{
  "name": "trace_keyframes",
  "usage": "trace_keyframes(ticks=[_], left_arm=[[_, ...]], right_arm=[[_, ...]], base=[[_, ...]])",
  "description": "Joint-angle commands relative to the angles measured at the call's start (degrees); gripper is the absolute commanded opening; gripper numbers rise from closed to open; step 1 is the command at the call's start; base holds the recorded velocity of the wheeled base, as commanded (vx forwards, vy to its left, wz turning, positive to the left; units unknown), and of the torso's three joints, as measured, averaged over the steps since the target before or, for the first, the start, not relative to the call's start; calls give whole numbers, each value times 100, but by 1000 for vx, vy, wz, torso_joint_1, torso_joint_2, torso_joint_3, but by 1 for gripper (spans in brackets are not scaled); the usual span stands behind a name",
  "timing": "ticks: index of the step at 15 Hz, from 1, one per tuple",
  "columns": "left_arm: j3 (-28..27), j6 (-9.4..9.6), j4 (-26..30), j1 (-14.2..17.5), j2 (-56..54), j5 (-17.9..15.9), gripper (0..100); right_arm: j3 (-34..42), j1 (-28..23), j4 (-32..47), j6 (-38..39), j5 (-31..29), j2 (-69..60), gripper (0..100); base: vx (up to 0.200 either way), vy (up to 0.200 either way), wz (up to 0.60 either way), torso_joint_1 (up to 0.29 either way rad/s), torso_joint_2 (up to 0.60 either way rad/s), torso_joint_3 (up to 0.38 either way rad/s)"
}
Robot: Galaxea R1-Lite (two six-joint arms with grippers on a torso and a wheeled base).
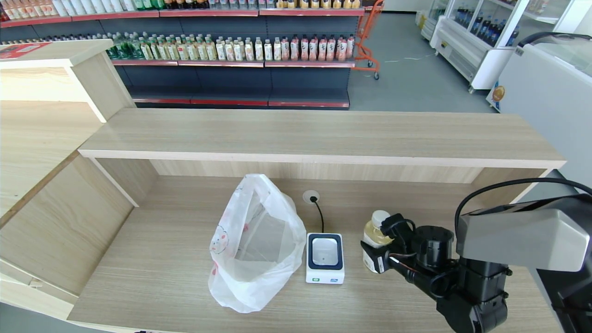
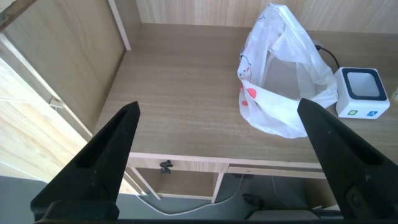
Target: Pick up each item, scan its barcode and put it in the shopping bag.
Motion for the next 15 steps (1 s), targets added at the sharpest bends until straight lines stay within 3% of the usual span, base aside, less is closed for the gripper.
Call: trace_keyframes(ticks=[1, 2, 4, 7, 9, 10, 15], left_arm=[[1, -2, -1, 0, -2, 0, 100], [1, -2, -1, 0, -2, 0, 100], [1, -2, -1, 0, -2, 0, 100], [1, -2, -1, 0, -2, 0, 100], [1, -2, -1, 0, -2, 0, 100], [1, -2, -1, 0, -2, 0, 100], [1, -2, -1, 0, -2, 0, 100]], right_arm=[[208, 2, 5, 73, 35, -131, 0], [304, 11, 5, 232, 43, -237, 0], [480, 90, 278, 1330, 149, -1072, 0], [480, 46, 2176, 2077, 896, -3295, 0], [304, 11, 3635, 2297, 1854, -4614, 0], [331, 29, 3987, 2473, 2293, -5009, 0], [594, 73, 3890, 2631, 4183, -5361, 0]], base=[[0, 0, 0, 0, 0, 0], [0, 0, 0, 0, 0, 0], [0, 0, 0, 0, 0, 0], [0, 0, 0, 0, 0, 0], [0, 0, 0, 0, 0, 0], [0, 0, 0, 0, 0, 0], [0, 0, 0, 0, 0, 0]])
